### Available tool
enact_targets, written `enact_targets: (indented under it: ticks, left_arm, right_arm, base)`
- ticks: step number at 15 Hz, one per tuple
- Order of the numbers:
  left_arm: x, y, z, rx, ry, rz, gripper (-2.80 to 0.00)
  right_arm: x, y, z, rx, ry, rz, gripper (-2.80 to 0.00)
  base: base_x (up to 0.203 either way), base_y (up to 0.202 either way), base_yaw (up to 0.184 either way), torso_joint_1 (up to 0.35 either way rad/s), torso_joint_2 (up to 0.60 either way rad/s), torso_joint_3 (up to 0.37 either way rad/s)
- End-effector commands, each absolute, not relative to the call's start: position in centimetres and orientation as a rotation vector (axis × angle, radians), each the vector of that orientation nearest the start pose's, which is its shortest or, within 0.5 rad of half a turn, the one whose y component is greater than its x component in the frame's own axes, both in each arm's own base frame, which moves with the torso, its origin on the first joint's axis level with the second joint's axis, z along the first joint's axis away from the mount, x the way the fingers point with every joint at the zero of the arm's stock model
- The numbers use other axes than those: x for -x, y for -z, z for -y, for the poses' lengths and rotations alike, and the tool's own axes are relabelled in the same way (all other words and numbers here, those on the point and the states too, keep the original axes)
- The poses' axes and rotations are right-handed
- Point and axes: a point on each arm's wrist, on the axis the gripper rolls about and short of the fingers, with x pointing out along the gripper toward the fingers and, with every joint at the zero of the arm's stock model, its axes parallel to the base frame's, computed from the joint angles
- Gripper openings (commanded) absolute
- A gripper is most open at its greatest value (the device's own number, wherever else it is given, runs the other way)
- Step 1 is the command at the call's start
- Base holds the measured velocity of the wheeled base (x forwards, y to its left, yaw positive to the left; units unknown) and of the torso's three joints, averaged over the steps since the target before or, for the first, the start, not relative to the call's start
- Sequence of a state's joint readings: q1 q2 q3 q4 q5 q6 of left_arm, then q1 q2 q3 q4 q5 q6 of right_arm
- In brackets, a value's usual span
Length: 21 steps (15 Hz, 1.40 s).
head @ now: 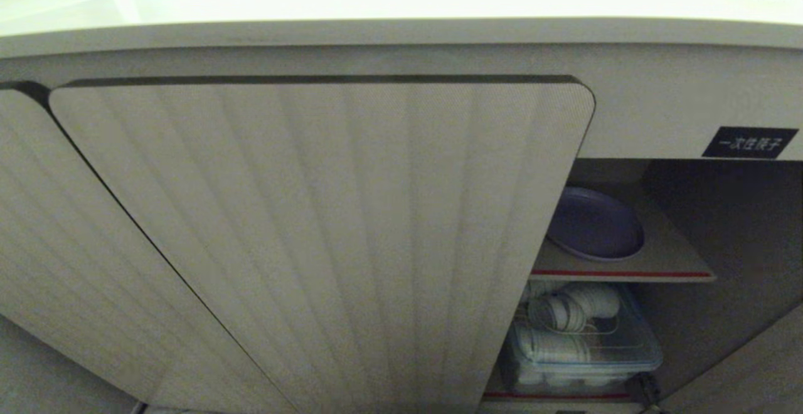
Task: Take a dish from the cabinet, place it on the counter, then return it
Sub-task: Take the plate from the cabinet
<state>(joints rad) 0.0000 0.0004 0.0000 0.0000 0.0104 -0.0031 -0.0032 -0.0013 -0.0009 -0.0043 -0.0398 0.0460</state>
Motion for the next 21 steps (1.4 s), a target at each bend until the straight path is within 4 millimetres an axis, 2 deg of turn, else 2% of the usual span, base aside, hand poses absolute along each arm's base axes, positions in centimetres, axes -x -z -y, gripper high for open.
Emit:
enact_targets:
  ticks: [1, 17, 21]
  left_arm:
    - [2.28, -7.55, -0.02, 0.003, -0.011, 0.000, -2.80]
    - [2.28, -7.55, -0.02, 0.003, -0.011, 0.000, -2.80]
    - [2.28, -7.55, -0.02, 0.003, -0.011, 0.000, -2.80]
  right_arm:
    - [2.29, -7.64, 0.08, -0.046, 0.043, 0.007, -2.80]
    - [2.28, -7.60, 0.08, -0.048, 0.043, 0.006, -2.80]
    - [2.29, -7.79, 0.08, 0.014, 0.045, 0.009, -2.80]
  base:
    - [0.000, 0.000, 0.000, 0.000, 0.00, 0.000]
    - [0.000, 0.000, 0.000, 0.000, 0.00, 0.000]
    - [0.000, 0.000, 0.000, 0.000, 0.00, 0.000]
